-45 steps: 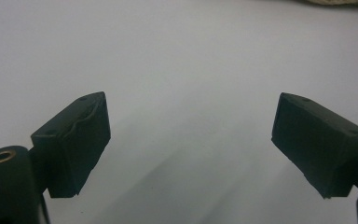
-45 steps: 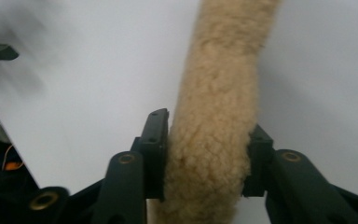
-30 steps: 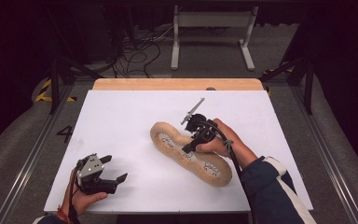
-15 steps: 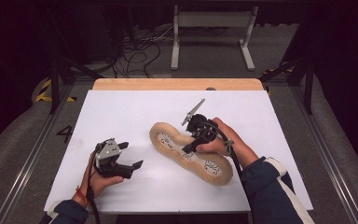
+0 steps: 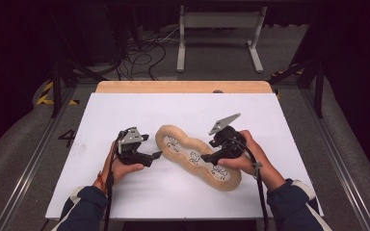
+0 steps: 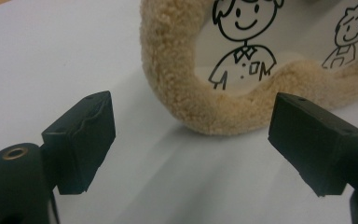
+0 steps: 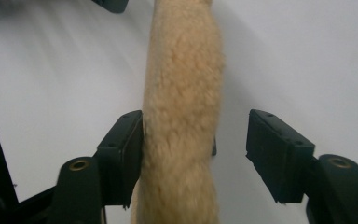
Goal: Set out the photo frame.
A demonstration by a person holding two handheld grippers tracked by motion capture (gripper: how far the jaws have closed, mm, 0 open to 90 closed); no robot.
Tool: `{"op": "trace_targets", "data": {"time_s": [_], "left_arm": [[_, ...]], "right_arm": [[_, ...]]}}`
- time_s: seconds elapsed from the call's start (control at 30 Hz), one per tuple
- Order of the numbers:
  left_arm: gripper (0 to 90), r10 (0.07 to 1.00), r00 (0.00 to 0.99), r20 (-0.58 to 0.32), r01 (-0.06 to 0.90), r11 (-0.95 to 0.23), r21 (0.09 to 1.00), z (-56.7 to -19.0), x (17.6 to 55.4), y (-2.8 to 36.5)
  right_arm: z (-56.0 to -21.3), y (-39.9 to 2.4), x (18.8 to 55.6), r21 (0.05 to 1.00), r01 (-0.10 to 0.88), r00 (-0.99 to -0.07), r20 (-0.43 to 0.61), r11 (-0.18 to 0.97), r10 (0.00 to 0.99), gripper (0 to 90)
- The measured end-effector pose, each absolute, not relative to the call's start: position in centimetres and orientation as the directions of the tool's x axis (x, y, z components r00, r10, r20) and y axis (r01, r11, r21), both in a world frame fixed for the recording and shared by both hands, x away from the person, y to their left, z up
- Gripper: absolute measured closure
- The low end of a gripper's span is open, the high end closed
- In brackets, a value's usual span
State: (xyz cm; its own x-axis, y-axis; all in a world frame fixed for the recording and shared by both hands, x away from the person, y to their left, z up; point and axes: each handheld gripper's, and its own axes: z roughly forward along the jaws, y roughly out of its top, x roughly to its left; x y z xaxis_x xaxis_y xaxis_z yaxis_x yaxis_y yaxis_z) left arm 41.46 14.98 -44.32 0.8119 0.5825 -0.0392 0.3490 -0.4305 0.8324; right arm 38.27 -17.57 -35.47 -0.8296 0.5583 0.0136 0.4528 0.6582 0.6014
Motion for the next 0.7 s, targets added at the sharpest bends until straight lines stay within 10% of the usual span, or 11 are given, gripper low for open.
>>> {"op": "trace_targets", "data": {"time_s": [0.7], "left_arm": [[44.9,0.585,0.810,-0.042,0.360,-0.440,0.823,-44.6,43.1,13.0]], "right_arm": [[-40.6,-25.7,30.2,0.781,0.517,-0.674,0.119,0.350,0.729,34.3]]}}
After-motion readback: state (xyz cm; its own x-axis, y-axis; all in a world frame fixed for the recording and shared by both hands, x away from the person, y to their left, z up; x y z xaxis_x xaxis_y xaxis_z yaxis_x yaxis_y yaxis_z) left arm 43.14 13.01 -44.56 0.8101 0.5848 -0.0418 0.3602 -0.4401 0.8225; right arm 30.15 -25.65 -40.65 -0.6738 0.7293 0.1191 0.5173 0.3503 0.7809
